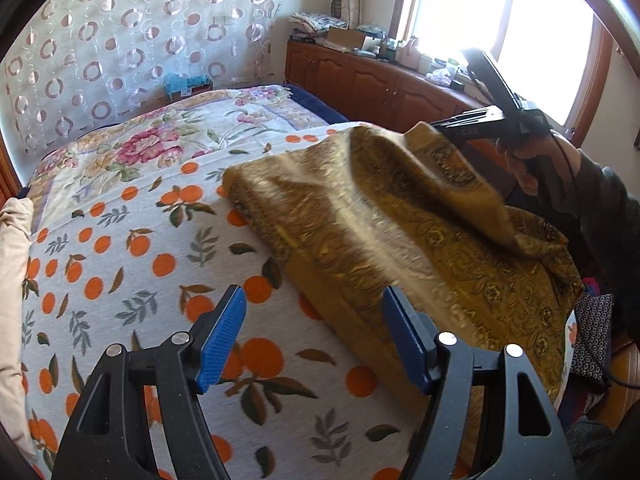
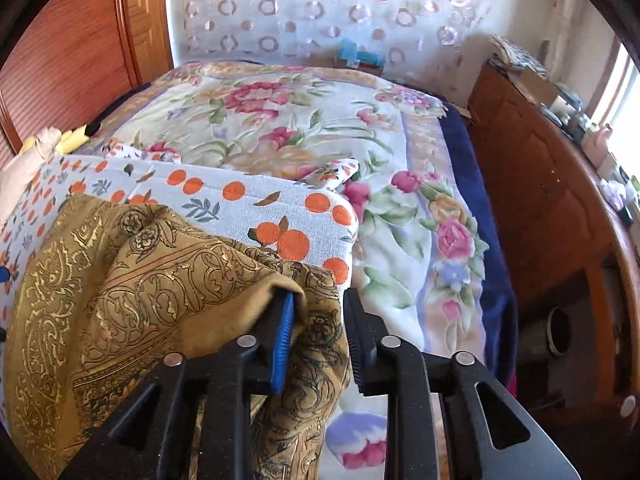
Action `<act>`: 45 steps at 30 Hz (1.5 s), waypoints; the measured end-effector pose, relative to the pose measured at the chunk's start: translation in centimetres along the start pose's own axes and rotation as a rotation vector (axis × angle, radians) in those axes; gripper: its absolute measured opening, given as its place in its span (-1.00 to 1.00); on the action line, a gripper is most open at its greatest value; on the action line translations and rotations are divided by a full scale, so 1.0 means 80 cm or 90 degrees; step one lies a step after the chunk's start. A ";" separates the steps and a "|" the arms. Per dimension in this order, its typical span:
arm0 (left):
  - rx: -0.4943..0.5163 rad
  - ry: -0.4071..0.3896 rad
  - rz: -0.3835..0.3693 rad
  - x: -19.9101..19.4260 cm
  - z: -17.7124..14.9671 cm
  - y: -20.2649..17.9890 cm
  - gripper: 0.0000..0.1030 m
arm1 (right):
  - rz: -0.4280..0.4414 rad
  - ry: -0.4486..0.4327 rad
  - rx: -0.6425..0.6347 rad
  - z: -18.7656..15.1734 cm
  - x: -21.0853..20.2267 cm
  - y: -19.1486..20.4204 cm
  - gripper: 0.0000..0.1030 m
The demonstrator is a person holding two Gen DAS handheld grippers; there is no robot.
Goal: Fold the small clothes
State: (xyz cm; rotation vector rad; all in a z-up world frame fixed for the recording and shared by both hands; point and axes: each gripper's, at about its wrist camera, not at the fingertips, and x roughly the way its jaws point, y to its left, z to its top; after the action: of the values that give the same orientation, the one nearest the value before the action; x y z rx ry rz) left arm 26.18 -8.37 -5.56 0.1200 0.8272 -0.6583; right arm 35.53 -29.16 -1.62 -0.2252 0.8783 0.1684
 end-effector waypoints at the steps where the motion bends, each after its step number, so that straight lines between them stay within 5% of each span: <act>1: 0.002 -0.001 -0.002 0.001 0.001 -0.003 0.39 | 0.002 -0.007 0.003 0.002 -0.004 0.000 -0.49; 10: 0.011 0.030 0.004 0.027 -0.004 -0.016 0.39 | 0.036 -0.058 0.026 -0.044 -0.078 -0.001 -0.48; 15: -0.004 0.042 0.001 0.037 -0.014 -0.015 0.39 | 0.096 -0.019 0.007 -0.056 -0.068 0.036 -0.47; 22: 0.000 0.035 0.011 0.037 -0.018 -0.021 0.46 | 0.075 0.041 0.020 -0.055 -0.033 0.035 -0.39; 25: 0.009 0.038 0.019 0.039 -0.018 -0.026 0.48 | 0.056 0.046 0.027 -0.051 -0.028 0.030 -0.39; 36: 0.013 0.040 0.025 0.041 -0.016 -0.028 0.49 | 0.122 0.055 0.011 -0.044 -0.032 0.040 -0.40; 37: 0.014 0.040 0.027 0.042 -0.016 -0.028 0.49 | 0.124 0.050 0.007 -0.044 -0.035 0.038 -0.45; 39: 0.015 0.041 0.028 0.042 -0.015 -0.027 0.49 | 0.128 0.041 -0.005 -0.041 -0.039 0.037 -0.88; 45: 0.015 0.041 0.029 0.042 -0.014 -0.027 0.49 | 0.088 -0.008 -0.011 -0.036 -0.060 0.020 -0.98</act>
State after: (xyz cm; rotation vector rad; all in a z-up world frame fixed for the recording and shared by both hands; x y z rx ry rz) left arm 25.83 -11.40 -8.45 0.1811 0.8759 -0.6243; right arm 29.98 -28.65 0.09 -0.1799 0.8796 0.3061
